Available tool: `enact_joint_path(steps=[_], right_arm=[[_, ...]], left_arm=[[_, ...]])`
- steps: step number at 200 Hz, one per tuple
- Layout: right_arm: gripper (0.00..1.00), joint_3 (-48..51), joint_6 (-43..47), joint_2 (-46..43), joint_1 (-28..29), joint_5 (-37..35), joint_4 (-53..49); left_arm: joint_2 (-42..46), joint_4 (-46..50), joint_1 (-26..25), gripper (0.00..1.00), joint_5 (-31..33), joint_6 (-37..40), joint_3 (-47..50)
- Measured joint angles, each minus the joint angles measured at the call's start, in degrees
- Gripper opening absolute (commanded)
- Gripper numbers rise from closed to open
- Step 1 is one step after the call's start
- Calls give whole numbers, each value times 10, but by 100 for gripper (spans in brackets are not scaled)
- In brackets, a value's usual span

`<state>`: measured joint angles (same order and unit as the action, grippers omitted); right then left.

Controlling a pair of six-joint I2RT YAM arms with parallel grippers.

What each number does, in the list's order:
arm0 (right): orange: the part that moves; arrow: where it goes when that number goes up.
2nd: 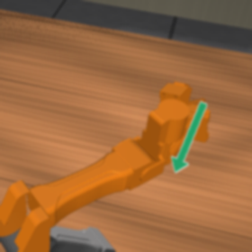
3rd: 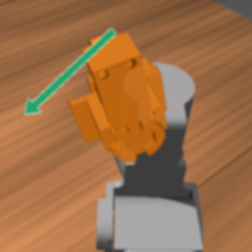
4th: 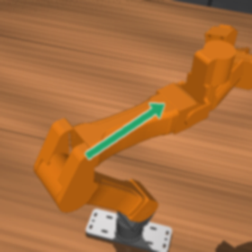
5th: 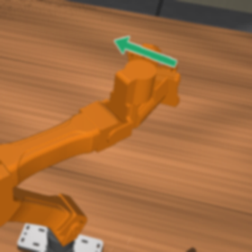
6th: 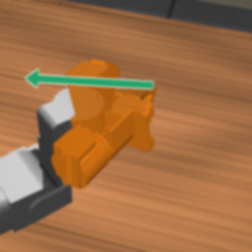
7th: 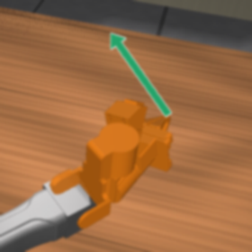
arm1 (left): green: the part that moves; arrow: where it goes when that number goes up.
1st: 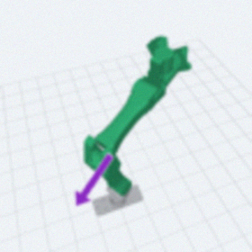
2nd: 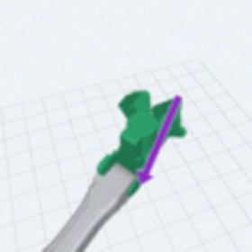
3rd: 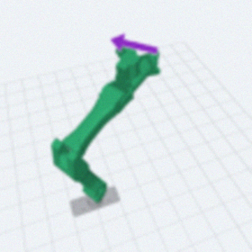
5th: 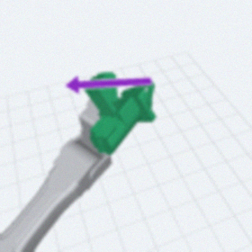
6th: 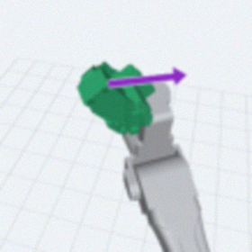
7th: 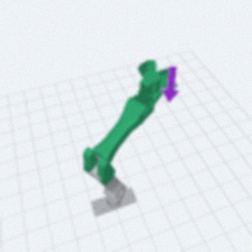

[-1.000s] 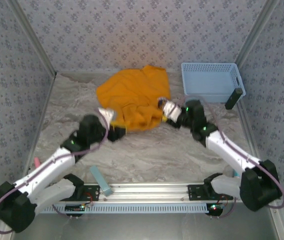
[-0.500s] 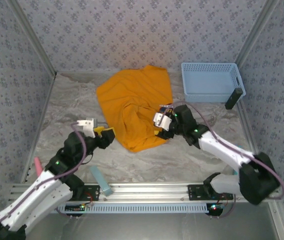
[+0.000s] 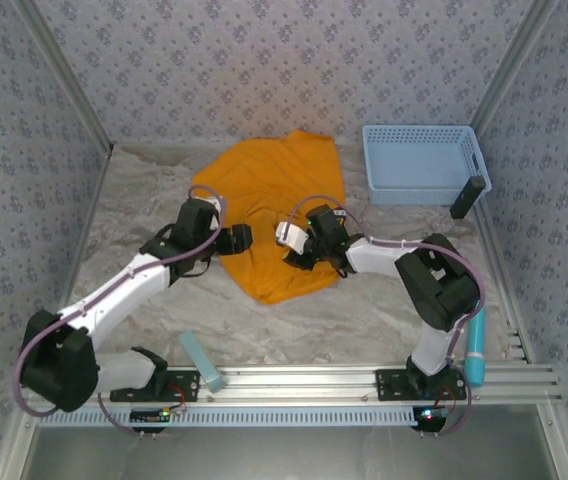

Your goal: Fold the inside-out t-shirt

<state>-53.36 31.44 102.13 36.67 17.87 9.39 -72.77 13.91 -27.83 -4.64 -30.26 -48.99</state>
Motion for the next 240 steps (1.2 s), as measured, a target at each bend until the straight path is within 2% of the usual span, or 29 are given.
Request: enact_joint_path(steps=[2, 20, 49, 60, 73, 78, 96, 117, 142, 151, 180, 189, 201, 204, 216, 240], right_arm=[[0, 1, -2, 0, 2, 2, 0], [0, 12, 3, -9, 23, 28, -10], [0, 60, 11, -77, 67, 53, -48], [12, 80, 10, -111, 80, 76, -55], [43, 90, 6, -138, 85, 111, -68], [48, 90, 4, -144, 85, 124, -74], [49, 83, -4, -148, 77, 161, -84], [48, 82, -73, -147, 36, 176, -57], [49, 70, -136, -127, -18, 137, -23], [49, 61, -148, -109, -21, 119, -14], [44, 49, -196, -39, -15, 84, 35], [41, 49, -212, -23, -12, 74, 47], [24, 49, -231, -6, -7, 56, 60], [16, 49, -233, -3, -6, 51, 63], [0, 51, -252, 6, 3, 26, 81], [0, 86, -286, -5, 13, -11, 128]], left_arm=[[-5, 1, 4, 76, -5, -1, -3], [-50, 9, 28, 76, -52, -9, -24], [-102, 11, 23, 75, -113, -21, -37], [-115, 10, 18, 74, -128, -26, -37], [-133, 9, 10, 73, -142, -33, -40], [-140, 10, 7, 73, -145, -35, -42], [-166, 10, -8, 73, -156, -38, -59], [-191, 11, -34, 72, -160, -37, -82], [-213, 10, -56, 65, -157, -38, -101], [-222, 9, -58, 56, -154, -41, -102], [-258, 10, -54, 16, -150, -36, -103], [-265, 14, -49, 8, -155, -29, -103], [-263, 14, -38, 2, -164, -21, -99], [-262, 14, -35, 1, -168, -21, -97], [-251, 4, -18, 0, -182, -13, -80], [-210, -4, 18, 0, -211, -5, -23]])
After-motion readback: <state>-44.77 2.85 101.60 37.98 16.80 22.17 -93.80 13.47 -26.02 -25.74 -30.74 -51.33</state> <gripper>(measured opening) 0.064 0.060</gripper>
